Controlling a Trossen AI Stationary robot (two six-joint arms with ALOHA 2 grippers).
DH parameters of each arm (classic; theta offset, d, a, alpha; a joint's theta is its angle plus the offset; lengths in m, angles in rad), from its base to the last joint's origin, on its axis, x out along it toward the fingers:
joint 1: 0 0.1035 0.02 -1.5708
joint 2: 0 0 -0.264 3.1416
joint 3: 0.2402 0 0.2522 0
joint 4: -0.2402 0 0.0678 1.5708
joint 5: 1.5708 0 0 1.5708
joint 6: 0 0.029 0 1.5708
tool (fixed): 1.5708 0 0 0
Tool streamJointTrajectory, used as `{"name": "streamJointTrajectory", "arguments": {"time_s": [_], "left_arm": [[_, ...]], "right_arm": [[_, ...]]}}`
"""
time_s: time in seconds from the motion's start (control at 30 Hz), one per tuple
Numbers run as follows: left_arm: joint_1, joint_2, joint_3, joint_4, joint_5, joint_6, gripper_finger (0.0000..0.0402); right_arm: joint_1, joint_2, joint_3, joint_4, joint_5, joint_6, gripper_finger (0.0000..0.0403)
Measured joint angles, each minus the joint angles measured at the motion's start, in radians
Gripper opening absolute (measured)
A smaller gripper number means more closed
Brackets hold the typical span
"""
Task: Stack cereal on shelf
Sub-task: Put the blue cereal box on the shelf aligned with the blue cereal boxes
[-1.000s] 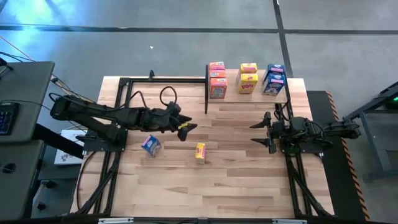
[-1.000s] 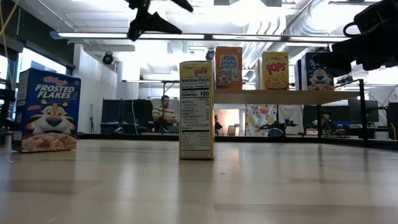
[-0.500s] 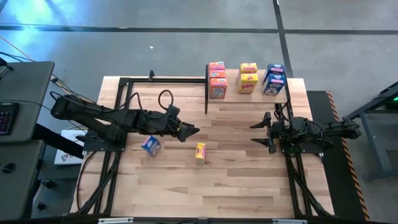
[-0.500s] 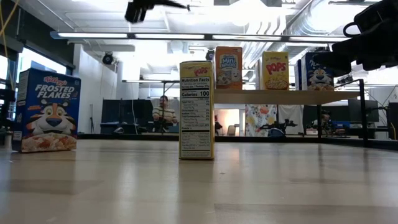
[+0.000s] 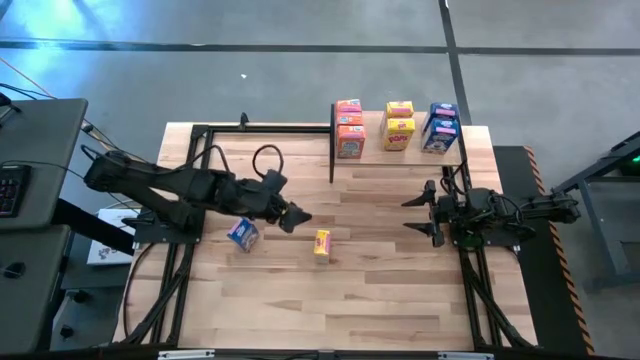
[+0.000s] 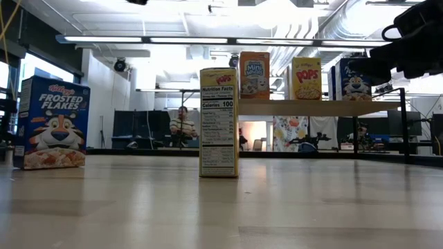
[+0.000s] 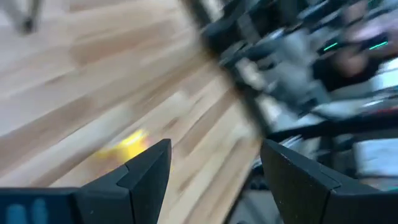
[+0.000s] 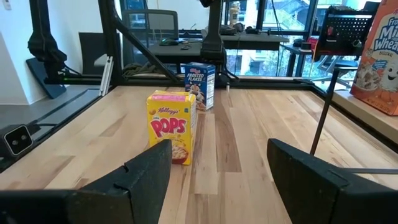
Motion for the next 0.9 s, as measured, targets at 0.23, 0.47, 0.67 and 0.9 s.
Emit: {"name": "streamJointTrajectory", "arguments": {"time_s": [0.23, 0.47, 0.67, 0.9], "left_arm": [[-0.04, 0.001, 0.049, -0.36, 0.003, -0.05, 0.0239], [-0.054, 0.002, 0.027, -0.626, 0.029, -0.106, 0.0239], [-0.054, 0.002, -0.024, -0.679, 0.078, -0.115, 0.0239], [-0.054, 0.002, -0.082, -0.709, 0.08, -0.134, 0.0239]], "right_arm": [[0.0, 0.023, 0.0, 0.0, -0.001, 0.05, 0.0257], [0.0, 0.048, 0.0, 0.0, -0.001, 0.068, 0.0257], [0.0, 0.05, 0.0, 0.0, -0.001, 0.068, 0.0257], [0.0, 0.05, 0.0, 0.0, -0.002, 0.075, 0.0257]]}}
